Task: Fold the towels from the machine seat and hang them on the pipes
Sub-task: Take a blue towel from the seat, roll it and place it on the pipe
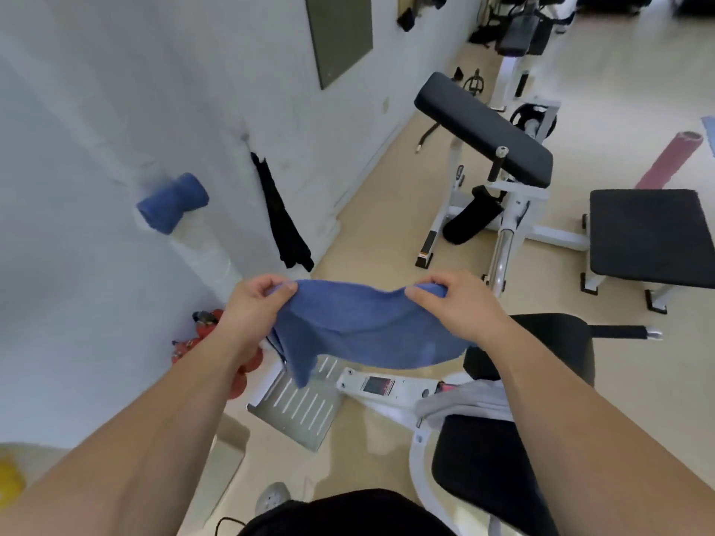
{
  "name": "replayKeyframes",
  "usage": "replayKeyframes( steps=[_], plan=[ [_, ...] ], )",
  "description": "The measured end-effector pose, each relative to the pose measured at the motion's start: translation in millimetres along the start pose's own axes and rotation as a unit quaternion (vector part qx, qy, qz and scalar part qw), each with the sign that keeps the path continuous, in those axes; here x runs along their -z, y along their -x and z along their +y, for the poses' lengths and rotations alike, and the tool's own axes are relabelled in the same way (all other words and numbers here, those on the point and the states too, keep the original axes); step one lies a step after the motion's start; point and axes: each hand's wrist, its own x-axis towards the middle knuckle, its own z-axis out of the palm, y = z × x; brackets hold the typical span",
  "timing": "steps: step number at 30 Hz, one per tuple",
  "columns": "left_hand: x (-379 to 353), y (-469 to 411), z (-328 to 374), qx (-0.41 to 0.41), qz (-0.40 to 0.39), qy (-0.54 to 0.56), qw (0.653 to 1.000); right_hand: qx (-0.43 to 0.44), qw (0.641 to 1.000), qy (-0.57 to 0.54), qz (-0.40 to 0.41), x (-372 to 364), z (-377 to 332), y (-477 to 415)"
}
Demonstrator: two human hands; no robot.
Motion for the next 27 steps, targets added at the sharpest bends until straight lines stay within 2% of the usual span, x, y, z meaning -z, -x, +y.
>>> replayKeyframes(
  steps=[2, 7, 10, 12, 16, 19, 23, 27],
  plan=[
    [21, -5, -3, -0.012, -0.035, -0.018, 0.999, 0.021, 0.999, -0.025, -0.016, -29, -30, -7],
    [70, -17, -12, -0.064, -0.137, -0.019, 0.988, 0.093, 0.984, -0.086, -0.122, -120, -117, -23],
    [110, -29, -24, -0.062, -0.166, 0.011, 0.984, 0.099, 0.981, -0.127, -0.112, -160, -158, -31],
    [137, -36, -34, -0.044, -0.163, 0.022, 0.985, 0.085, 0.983, -0.125, -0.107, -179, -181, -36],
    [182, -46, -51, -0.029, -0.171, 0.038, 0.984, 0.116, 0.982, -0.079, -0.129, -214, -217, -51],
    [204, -51, -63, -0.013, -0.164, 0.061, 0.984, 0.102, 0.987, -0.062, -0.110, -229, -231, -65],
    [224, -62, -84, 0.017, -0.113, 0.039, 0.993, 0.083, 0.993, -0.064, -0.054, -236, -236, -91],
    [233, -78, -100, 0.051, -0.031, -0.034, 0.998, 0.065, 0.994, -0.084, -0.018, -235, -227, -127]
  ],
)
